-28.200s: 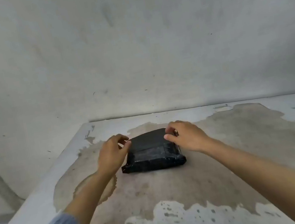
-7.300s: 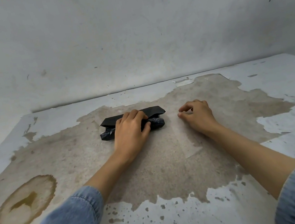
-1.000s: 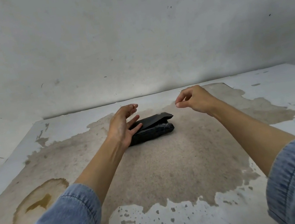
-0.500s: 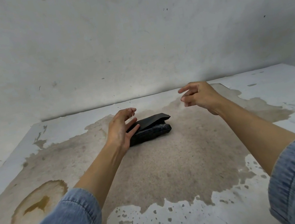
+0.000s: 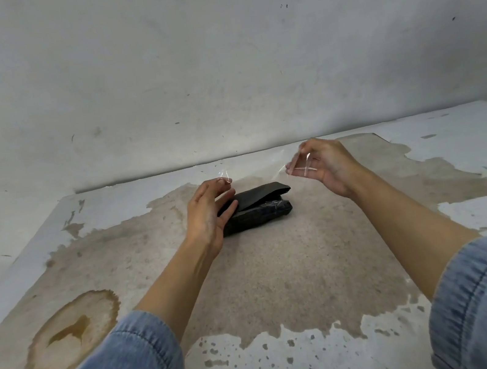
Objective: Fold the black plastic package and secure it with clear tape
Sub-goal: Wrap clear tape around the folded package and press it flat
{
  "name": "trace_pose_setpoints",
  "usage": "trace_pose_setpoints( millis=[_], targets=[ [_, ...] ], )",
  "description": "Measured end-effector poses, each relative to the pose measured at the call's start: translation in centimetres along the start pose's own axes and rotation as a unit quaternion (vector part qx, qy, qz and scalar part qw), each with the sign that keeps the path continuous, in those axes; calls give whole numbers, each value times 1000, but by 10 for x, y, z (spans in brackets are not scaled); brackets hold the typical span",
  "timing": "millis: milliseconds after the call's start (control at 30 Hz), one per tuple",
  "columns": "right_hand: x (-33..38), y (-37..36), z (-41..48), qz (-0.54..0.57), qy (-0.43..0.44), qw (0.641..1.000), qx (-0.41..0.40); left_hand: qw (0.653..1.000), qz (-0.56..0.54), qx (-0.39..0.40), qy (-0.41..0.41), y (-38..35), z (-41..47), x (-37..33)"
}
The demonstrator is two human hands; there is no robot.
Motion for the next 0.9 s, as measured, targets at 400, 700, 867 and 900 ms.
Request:
trace_pose_setpoints(
  millis=[400,700,867,900],
  targets=[
    [-22,-15,-3,-67,-64,996,8,998,-58,-35,11,3,0,-2],
    [-31,-10,-4,-119,-63,990,27,985,133,-91,-55,8,-4,-11],
    [-32,-13,-5,-103,-70,992,33,984,140,-99,-54,16,-3,-13],
    [-32,-13,-6,-98,-72,992,34,987,120,-96,-45,17,-3,-13]
  ],
)
Point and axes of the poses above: each hand's wrist, its own z-axis towards the middle knuckle, its own y-axis out of the back of the hand, x = y × z, the point moved 4 cm from there along z, towards the middle knuckle, and after that the axes turned 8 degrees about -z, right-handed, at the moved point
